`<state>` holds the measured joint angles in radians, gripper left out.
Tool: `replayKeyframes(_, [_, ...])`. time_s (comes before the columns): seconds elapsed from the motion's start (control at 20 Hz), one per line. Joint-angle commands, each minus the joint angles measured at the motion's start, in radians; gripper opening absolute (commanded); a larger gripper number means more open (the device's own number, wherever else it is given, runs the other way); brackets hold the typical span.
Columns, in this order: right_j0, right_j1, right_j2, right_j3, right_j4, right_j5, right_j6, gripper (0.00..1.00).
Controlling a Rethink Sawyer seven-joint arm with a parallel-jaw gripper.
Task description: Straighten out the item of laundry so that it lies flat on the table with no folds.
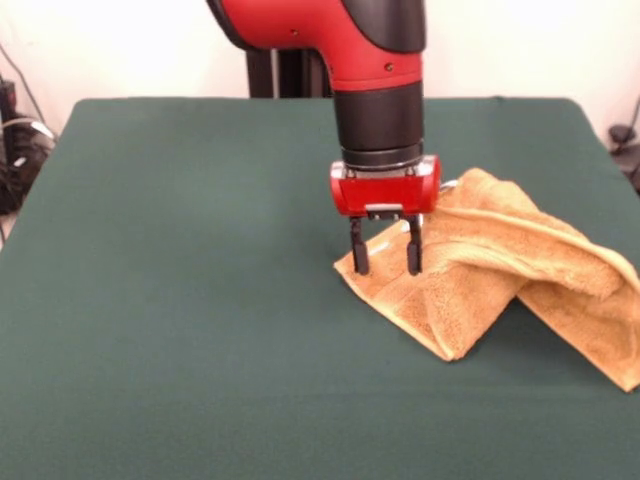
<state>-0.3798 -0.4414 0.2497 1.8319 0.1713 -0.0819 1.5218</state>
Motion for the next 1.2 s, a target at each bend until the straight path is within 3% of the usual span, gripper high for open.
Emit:
replayKeyframes(0.05, [0.044,0.042,0.111,0.063,0.039,-0.036,0.297,1.00])
replayKeyframes(0.6, [0.028,0.110,0.121,0.019,-0.008,-0.084,0.274,1.00])
replayKeyframes(1.2, [0.053,0.133,0.046,-0.062,-0.035,-0.101,0.216,1.00])
